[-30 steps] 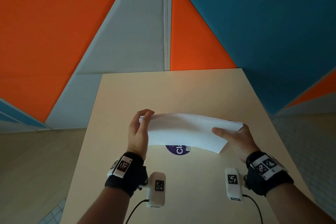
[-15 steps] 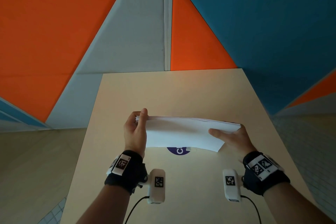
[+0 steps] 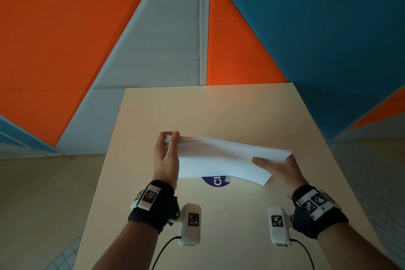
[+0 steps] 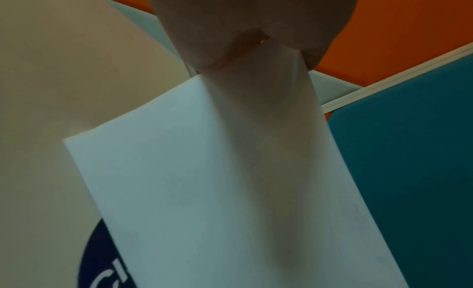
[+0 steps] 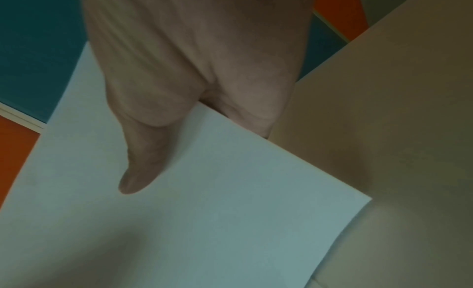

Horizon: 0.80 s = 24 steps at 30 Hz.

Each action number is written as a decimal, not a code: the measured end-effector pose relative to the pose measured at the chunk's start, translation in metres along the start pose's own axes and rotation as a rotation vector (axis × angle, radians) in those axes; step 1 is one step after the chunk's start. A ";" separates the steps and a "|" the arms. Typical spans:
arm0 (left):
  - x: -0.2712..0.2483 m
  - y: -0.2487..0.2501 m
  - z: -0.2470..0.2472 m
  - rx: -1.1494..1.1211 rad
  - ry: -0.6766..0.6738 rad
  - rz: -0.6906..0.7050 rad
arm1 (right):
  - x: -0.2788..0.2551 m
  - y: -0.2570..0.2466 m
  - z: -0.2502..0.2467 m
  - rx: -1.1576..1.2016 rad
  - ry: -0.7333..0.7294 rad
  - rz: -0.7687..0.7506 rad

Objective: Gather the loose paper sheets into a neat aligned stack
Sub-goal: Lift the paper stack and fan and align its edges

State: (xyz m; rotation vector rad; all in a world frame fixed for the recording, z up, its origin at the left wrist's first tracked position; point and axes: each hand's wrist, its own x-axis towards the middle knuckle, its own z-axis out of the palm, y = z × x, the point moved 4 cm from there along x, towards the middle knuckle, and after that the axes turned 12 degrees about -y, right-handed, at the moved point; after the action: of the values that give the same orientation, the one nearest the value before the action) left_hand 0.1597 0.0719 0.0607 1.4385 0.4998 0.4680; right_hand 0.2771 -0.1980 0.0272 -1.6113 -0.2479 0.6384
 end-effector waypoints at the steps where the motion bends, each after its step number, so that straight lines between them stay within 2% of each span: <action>1: 0.001 0.002 0.000 -0.003 0.001 0.015 | 0.000 -0.002 0.000 0.001 0.004 -0.009; 4: 0.003 0.004 0.001 0.002 0.011 0.043 | 0.000 -0.003 0.001 0.024 -0.001 -0.023; 10: -0.004 -0.016 0.002 0.011 -0.054 -0.033 | 0.002 0.011 0.000 0.019 0.020 0.034; 12: -0.004 -0.014 0.002 -0.018 -0.135 -0.010 | 0.003 0.013 -0.001 0.014 0.036 0.040; 14: 0.000 -0.021 0.000 -0.051 -0.251 -0.048 | 0.004 0.013 -0.002 0.009 0.052 0.046; 16: 0.004 -0.034 -0.009 0.012 -0.318 -0.111 | 0.004 0.011 -0.003 0.006 0.064 0.051; 19: 0.007 -0.050 -0.018 0.216 -0.342 -0.184 | 0.002 0.004 -0.004 0.003 0.073 0.058; 24: 0.003 -0.062 -0.033 0.266 -0.356 -0.274 | -0.007 -0.011 -0.013 0.144 0.078 0.015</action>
State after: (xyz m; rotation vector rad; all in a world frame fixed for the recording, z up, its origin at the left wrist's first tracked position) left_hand 0.1432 0.0956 -0.0030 1.6353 0.4729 -0.0791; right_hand 0.2809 -0.2105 0.0400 -1.4976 -0.1293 0.5901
